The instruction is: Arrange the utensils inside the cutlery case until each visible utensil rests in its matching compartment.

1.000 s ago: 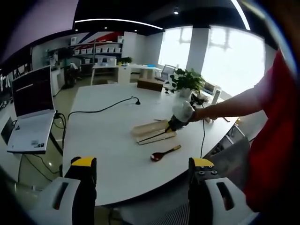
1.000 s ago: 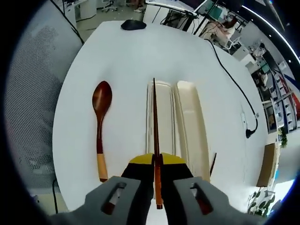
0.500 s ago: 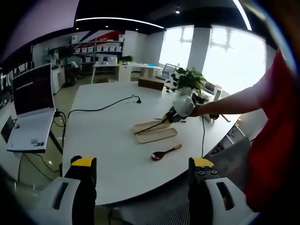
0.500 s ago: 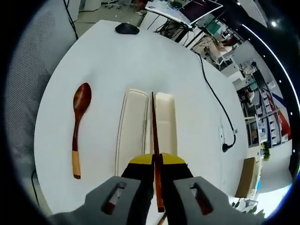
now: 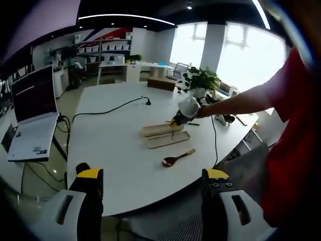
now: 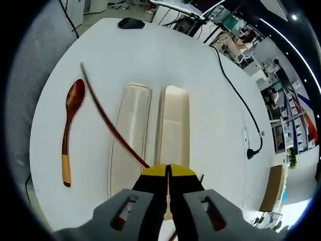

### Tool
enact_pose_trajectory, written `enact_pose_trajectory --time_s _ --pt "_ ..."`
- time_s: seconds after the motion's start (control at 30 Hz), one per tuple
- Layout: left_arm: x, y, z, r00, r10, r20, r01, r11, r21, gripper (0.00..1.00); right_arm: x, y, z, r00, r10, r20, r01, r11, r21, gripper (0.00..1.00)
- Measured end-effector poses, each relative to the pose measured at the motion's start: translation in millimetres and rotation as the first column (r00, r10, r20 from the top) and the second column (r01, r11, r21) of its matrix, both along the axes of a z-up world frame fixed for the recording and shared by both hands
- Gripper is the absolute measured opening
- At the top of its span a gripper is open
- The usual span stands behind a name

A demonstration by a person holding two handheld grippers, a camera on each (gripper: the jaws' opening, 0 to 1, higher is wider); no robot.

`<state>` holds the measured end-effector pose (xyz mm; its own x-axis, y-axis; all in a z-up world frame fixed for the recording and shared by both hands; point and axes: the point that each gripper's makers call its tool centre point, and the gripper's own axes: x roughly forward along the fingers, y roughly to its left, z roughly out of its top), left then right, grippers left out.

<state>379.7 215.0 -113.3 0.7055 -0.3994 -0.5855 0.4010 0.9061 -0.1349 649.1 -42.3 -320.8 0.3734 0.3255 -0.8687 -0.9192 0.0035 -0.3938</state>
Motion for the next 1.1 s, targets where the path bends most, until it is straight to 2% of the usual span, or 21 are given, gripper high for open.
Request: enact_pose_trajectory --time_s 0.03,0.07,0.1,0.13,0.17,0.23,0.3,0.37,0.4,0.43,0.53,0.6,0.63,0.67,0.77,0.9,0.93,0.97,1.0,1.03,1.1 --pt "-0.2 -1 -0.7 1.000 0.000 -0.006 0.000 1.000 -0.007 0.83 -7 1 -4.9 0.996 -0.052 -0.069 0.055 0.998 0.041 0.00" --pt "-0.6 -1 -1.4 1.000 -0.001 -0.011 0.001 1.000 -0.004 0.83 -7 5 -1.9 0.993 -0.076 -0.094 0.084 0.992 0.089 0.00" --pt "-0.9 -1 -1.5 1.000 -0.001 -0.010 0.001 1.000 0.005 0.83 -1 8 6.2 0.991 -0.104 -0.079 0.115 0.982 0.152 0.00" --pt "-1.0 -1 -1.6 1.000 0.000 -0.008 0.000 1.000 0.005 0.83 -3 10 7.7 0.985 -0.131 -0.115 0.151 0.970 0.189 0.00" --pt "-1.0 -2 -3.9 1.000 0.007 -0.014 -0.007 1.000 -0.011 0.83 -4 9 7.5 0.976 -0.159 -0.146 0.187 0.961 0.203 0.00" --pt "-1.5 -5 -9.9 0.999 0.003 -0.033 -0.004 1.000 -0.028 0.83 -2 2 5.3 0.981 -0.152 -0.119 0.174 0.965 0.195 0.00" --pt "-1.6 -9 -13.7 0.999 -0.006 -0.041 0.005 1.000 -0.018 0.83 -9 -1 -2.1 0.974 -0.166 -0.152 0.194 0.962 0.193 0.00" --pt "-1.9 -13 -12.9 0.999 -0.023 -0.038 0.023 1.000 -0.012 0.83 -11 -2 -1.8 0.977 -0.166 -0.132 0.191 0.961 0.202 0.00" --pt "-1.8 -14 -12.2 0.999 -0.030 -0.039 0.030 1.000 -0.010 0.83 -10 -3 0.8 0.973 -0.187 -0.133 0.214 0.951 0.223 0.00" --pt "-1.4 -14 -11.8 0.999 -0.032 -0.037 0.032 0.999 -0.010 0.83 -14 -1 2.1 0.958 -0.225 -0.177 0.266 0.930 0.252 0.00" --pt "0.3 -16 -10.9 0.999 -0.033 -0.034 0.032 0.999 -0.020 0.83 -15 -8 4.9 0.935 -0.283 -0.213 0.335 0.902 0.272 0.00" --pt "0.5 -16 -10.8 0.999 -0.034 -0.033 0.033 0.999 -0.021 0.83 -15 -16 6.9 0.905 -0.352 -0.239 0.410 0.871 0.270 0.00" --pt "0.3 -17 -10.5 0.999 -0.038 -0.031 0.037 0.999 -0.023 0.83 -16 -15 8.8 0.900 -0.355 -0.252 0.420 0.861 0.286 0.00" --pt "0.0 -18 -10.3 0.999 -0.041 -0.030 0.040 0.999 -0.025 0.83 -15 -17 10.3 0.906 -0.348 -0.241 0.409 0.866 0.286 0.00" --pt "-1.2 -21 -9.8 0.998 -0.053 -0.028 0.053 0.998 -0.025 0.83 -19 -20 13.1 0.867 -0.410 -0.282 0.484 0.827 0.287 0.07" --pt "-0.7 -22 -6.4 0.998 -0.057 -0.018 0.057 0.998 -0.030 0.83 -21 -20 17.9 0.849 -0.438 -0.296 0.518 0.802 0.299 0.11" --pt "-0.5 -22 -5.4 0.998 -0.058 -0.015 0.057 0.998 -0.030 0.83 -22 -22 18.4 0.828 -0.467 -0.311 0.551 0.780 0.297 0.12" --pt "-0.5 -22 -4.3 0.998 -0.060 -0.012 0.059 0.998 -0.030 0.83 -25 -23 17.9 0.795 -0.494 -0.353 0.595 0.747 0.295 0.14" --pt "-0.4 -22 -3.4 0.998 -0.061 -0.009 0.060 0.998 -0.029 0.83 -28 -23 18.2 0.746 -0.526 -0.408 0.653 0.697 0.295 0.16" --pt "-0.3 -21 -2.7 0.998 -0.060 -0.006 0.060 0.998 -0.028 0.83 -28 -25 17.9 0.721 -0.547 -0.426 0.682 0.669 0.296 0.18" --pt "-0.6 -21 -2.4 0.998 -0.058 -0.004 0.058 0.998 -0.031 0.83 -34 -26 16.9 0.650 -0.575 -0.496 0.749 0.596 0.290 0.19"
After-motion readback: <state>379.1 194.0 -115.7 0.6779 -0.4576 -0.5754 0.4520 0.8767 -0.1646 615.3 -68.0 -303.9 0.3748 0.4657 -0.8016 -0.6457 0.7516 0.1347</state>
